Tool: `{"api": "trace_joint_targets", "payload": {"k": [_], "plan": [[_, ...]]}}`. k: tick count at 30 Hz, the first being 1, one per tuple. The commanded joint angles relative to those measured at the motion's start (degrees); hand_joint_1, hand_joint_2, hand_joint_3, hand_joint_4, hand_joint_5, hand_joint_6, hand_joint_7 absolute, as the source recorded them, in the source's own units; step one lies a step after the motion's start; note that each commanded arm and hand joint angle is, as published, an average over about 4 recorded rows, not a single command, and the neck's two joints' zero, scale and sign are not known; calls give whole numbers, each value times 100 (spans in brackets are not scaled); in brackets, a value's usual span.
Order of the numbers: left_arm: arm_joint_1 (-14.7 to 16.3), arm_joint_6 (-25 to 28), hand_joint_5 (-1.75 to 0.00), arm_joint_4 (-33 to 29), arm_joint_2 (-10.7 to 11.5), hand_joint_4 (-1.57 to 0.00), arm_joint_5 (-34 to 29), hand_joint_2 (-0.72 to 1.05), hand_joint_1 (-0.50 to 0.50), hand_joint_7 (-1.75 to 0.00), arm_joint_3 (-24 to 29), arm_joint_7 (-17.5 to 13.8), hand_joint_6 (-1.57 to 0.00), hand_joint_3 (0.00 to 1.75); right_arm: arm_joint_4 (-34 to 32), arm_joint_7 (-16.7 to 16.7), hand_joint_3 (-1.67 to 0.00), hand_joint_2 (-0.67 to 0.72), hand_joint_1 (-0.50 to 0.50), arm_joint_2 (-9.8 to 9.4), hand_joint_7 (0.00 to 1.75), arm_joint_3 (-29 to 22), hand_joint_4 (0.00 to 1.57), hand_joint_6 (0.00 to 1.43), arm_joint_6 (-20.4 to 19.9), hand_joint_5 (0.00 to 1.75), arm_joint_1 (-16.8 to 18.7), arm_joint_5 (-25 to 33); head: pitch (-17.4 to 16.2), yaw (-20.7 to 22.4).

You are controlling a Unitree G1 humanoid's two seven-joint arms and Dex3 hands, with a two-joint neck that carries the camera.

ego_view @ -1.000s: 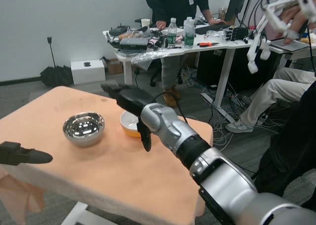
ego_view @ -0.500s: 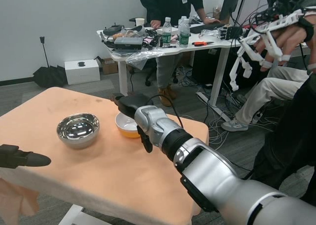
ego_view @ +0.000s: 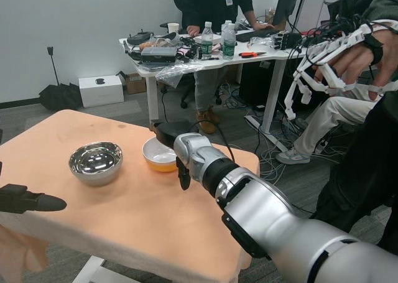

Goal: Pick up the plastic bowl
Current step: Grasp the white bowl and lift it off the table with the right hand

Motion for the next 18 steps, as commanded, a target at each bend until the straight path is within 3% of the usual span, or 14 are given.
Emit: {"api": "trace_joint_targets", "payload": {"k": [1, 4, 9, 16, 18], "plan": [[-28, -52, 0, 39, -29, 0, -72, -19, -50, 0, 13, -2, 0, 4, 122, -32, -59, -10, -45, 35, 89, -3, 8, 0, 31, 41, -164, -14, 0, 5], [-28, -57, 0, 54, -29, 0, -90, -19, -50, 0, 2, -2, 0, 9, 166, -39, -79, -18, -46, 35, 122, 10, 11, 1, 17, 70, -164, -14, -15, 15], [-28, -63, 0, 65, -31, 0, -98, -19, -50, 0, -7, -2, 0, 0, 210, -69, -91, -22, -46, 44, 148, 111, 16, 6, 20, 99, -164, -14, -27, 43], [-2, -65, 0, 65, -38, 0, -120, -19, -50, 0, -5, -2, 0, 7, 252, -100, -99, -27, -46, 59, 157, 155, 24, 18, 22, 133, -155, -14, -49, 63], [7, -65, 0, 63, -38, 0, -120, -19, -50, 0, -3, -2, 0, 4, 245, -118, -103, -30, -48, 61, 162, 153, 32, 30, 20, 143, -153, -14, -55, 72]]}}
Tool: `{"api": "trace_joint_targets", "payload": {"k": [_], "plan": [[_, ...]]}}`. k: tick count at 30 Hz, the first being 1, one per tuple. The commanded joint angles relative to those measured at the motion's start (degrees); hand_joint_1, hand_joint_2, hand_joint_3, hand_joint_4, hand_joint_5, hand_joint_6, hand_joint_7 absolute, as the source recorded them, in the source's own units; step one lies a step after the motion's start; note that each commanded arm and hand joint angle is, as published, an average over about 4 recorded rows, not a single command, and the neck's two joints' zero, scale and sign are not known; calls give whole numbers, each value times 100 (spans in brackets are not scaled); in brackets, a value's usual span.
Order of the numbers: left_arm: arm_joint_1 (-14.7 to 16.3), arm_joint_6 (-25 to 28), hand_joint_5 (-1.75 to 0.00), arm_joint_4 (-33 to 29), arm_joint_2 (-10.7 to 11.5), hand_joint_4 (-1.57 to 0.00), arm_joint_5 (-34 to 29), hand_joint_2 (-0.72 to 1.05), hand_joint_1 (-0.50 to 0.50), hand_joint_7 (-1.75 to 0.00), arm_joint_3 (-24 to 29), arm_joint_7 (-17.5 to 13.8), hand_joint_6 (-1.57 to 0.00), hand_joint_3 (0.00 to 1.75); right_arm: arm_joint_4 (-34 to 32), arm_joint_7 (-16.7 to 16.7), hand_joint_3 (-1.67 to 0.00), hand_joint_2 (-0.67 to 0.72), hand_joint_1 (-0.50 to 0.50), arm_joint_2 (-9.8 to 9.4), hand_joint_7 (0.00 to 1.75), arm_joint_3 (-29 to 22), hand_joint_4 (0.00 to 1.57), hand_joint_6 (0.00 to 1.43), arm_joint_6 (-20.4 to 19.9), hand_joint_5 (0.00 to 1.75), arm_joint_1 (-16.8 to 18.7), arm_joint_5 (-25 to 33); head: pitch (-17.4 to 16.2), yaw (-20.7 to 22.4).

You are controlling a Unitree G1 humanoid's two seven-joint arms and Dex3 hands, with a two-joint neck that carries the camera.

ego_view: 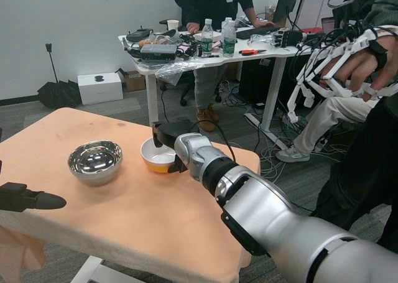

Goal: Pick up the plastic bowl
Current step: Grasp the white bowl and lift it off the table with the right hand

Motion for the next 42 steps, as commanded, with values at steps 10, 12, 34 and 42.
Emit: {"api": "trace_joint_targets", "payload": {"k": [10, 12, 34, 42], "plan": [[51, -78, 0, 43, -32, 0, -72, -15, -50, 0, 18, -3, 0, 2, -95, -39, -121, -48, -50, 57, 168, -2, 85, 120, -27, 175, 3, -11, -35, 60], [60, -87, 0, 41, -32, 0, -74, -17, -50, 0, 25, -3, 0, 0, -183, -39, -125, -49, -50, 52, 168, -4, 89, 123, -40, 175, 52, -11, -37, 68], [185, -91, 0, 10, -32, 0, -111, -15, -50, 0, 91, -3, 0, 9, -2400, 469, -143, -60, -50, -484, 154, 25, 123, 140, 12, 175, 1045, -147, -164, 192], [225, -91, 0, -8, -25, 0, -114, -10, -50, 0, 119, -3, 0, 0, -3804, 910, -143, -60, -50, -818, 155, 374, 127, 138, 649, 175, 1673, -75, -235, 240]]}}
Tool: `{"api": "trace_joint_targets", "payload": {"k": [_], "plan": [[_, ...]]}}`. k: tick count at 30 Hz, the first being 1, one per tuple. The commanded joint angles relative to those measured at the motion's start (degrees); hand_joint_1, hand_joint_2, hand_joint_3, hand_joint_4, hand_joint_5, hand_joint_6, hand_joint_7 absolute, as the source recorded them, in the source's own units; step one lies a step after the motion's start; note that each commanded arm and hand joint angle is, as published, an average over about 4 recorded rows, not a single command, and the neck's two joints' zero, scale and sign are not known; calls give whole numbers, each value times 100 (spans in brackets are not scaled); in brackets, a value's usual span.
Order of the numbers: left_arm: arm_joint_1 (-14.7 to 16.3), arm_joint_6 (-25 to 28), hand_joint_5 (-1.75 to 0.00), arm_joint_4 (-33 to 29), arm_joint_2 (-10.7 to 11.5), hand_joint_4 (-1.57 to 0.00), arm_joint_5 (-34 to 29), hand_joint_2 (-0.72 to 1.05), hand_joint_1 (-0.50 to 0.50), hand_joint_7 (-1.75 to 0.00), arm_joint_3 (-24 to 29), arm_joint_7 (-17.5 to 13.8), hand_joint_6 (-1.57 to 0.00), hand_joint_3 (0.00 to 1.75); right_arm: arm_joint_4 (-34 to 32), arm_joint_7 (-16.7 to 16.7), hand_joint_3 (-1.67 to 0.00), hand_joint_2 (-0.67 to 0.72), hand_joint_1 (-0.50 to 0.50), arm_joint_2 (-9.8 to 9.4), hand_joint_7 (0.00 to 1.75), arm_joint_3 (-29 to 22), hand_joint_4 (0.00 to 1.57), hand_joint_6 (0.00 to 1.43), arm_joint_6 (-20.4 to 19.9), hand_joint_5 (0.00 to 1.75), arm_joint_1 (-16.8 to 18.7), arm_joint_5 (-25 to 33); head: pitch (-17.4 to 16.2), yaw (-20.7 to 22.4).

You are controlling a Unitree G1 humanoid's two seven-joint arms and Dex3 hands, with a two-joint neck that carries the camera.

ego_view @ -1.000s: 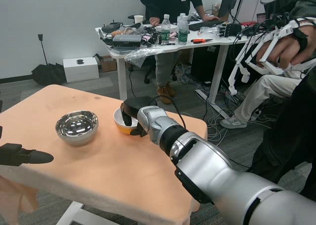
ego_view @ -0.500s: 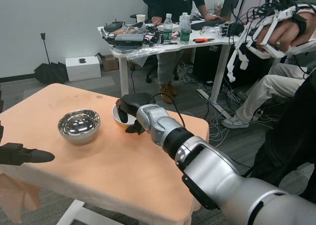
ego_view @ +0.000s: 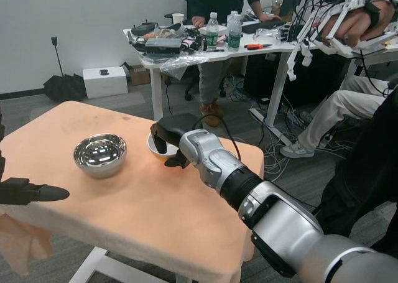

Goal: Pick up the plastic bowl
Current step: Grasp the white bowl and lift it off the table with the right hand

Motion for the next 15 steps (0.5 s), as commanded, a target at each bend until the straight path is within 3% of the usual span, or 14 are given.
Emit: {"api": "trace_joint_targets", "payload": {"k": [1, 5, 9, 13, 15], "plan": [[81, -35, 0, -5, -10, 0, -13, -10, -50, 0, 61, -2, 0, 0, -657, 153, -143, -60, -50, -229, 155, 90, 128, 137, 235, 175, 354, 103, -5, 2], [98, -35, 0, -36, -15, 0, -13, -10, -50, 0, 78, -2, 0, 4, -1339, 355, -143, -59, -50, -559, 157, 279, 131, 137, 476, 175, 820, 336, -93, 62], [116, -35, 0, -40, -15, 0, -13, -10, -50, 0, 92, 2, 0, 0, -2072, 434, -143, -60, -50, -1025, 161, 349, 129, 137, 723, 175, 1439, 604, -154, 163], [114, -33, 0, -38, -15, 0, -17, -10, -50, 0, 65, 5, 0, 2, -2784, 502, -143, -56, -50, -1161, 159, 287, 129, 134, 909, 175, 2022, 692, -222, 118], [109, -31, 0, -25, -15, 0, -17, -10, -50, 0, 56, 0, 0, 0, -2850, 555, -143, -54, -50, -1198, 162, 281, 126, 128, 922, 175, 2127, 771, -242, 92]]}}
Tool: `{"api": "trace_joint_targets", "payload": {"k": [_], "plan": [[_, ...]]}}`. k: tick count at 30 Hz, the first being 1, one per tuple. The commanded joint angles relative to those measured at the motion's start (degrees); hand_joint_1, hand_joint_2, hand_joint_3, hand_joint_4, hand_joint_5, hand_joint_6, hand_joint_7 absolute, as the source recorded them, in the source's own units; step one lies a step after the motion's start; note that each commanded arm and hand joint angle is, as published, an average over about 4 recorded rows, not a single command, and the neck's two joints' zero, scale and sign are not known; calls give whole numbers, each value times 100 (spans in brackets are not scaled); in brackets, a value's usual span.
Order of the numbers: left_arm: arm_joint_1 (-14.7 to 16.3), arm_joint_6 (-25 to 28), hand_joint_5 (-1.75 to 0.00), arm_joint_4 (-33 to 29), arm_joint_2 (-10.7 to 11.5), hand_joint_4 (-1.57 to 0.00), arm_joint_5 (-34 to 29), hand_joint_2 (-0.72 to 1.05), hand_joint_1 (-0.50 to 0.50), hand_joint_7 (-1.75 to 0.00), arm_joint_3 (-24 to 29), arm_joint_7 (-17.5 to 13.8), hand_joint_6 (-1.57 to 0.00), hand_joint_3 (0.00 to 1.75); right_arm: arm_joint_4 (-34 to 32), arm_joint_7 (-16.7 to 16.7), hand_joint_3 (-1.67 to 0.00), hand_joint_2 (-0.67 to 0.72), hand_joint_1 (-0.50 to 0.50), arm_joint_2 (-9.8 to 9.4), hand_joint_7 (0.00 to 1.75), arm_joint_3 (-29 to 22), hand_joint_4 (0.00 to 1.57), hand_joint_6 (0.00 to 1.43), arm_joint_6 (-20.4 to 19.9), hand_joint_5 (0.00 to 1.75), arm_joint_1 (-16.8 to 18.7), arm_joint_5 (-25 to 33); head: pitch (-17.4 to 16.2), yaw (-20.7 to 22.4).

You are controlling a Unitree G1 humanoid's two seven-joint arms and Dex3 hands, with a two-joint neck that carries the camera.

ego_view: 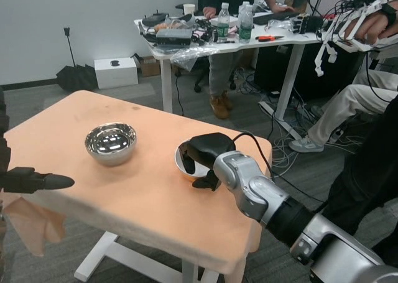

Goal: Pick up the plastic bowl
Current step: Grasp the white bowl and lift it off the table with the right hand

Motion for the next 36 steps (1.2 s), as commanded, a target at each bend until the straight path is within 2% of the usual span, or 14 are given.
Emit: {"api": "trace_joint_targets", "payload": {"k": [1, 3, 5, 7, 10, 12, 14, 16, 18, 21, 28, 32, 36], "plan": [[45, -13, 0, 3, -7, 0, -16, -10, -50, 0, -1, -5, 0, 0, -157, 111, -141, -54, -50, -101, 166, -46, 121, 122, 56, 175, 214, 142, -28, -24], [45, -15, 0, 3, -7, 0, -16, -10, -50, 0, -4, -5, 0, 0, -132, 133, -135, -54, -50, -103, 168, -61, 113, 111, 56, 175, 256, 180, -42, -9], [49, -20, 0, -2, -11, 0, -11, -10, -50, 0, 5, -5, 0, 0, -115, 146, -129, -51, -50, -90, 168, -83, 99, 93, 47, 170, 313, 184, -61, -2], [62, -20, 0, -2, -16, 0, -11, -10, -50, 0, 18, -5, 0, 0, -111, 155, -123, -46, -50, -68, 166, -87, 77, 67, 38, 158, 339, 184, -70, 11], [89, -22, 0, -2, -22, 0, -16, -10, -50, 0, 32, -5, 0, 0, -95, 175, -117, -40, -49, -51, 159, -76, 51, 38, 36, 143, 346, 213, -74, 75], [111, -26, 0, -4, -25, 0, -18, -10, -50, 0, 45, -5, 0, 2, -111, 184, -109, -34, -47, -44, 155, -74, 41, 25, 34, 143, 357, 224, -79, 95], [135, -29, 0, -8, -25, 0, -22, -10, -50, 0, 62, -5, 0, 2, -152, 188, -93, -22, -47, -42, 154, -79, 38, 14, 34, 145, 372, 224, -76, 97], [152, -29, 0, -10, -25, 0, -25, -10, -50, 0, 73, -5, 0, 0, -203, 193, -73, -7, -49, -46, 154, -105, 39, 7, 27, 131, 379, 235, -69, 98], [159, -29, 0, -6, -25, 0, -25, -10, -50, 0, 76, -5, 0, 0, -242, 195, -56, 9, -49, -51, 150, -131, 41, 3, 21, 102, 379, 276, -63, 99], [159, -29, 0, 7, -25, 0, -25, -10, -50, 0, 76, -5, 0, 4, -269, 195, -36, 22, -46, -57, 143, -166, 40, 0, -14, 73, 379, 384, -56, 99], [155, -29, 0, 25, -25, 0, -25, -10, -50, 0, 76, -5, 0, 0, -374, 204, -24, 34, -46, -68, 129, -232, 15, 0, -151, 41, 383, 474, -46, 137], [159, -29, 0, 25, -25, 0, -27, -15, -50, 0, 76, -5, 0, 0, -596, 201, -20, 38, -46, -95, 117, -261, 0, 0, -162, 2, 420, 465, -26, 159], [159, -31, 0, 25, -25, 0, -33, -10, -50, 0, 78, -5, 0, 0, -853, 184, -16, 41, -46, -127, 112, -314, 0, 0, -168, 0, 464, 465, -18, 165]]}}
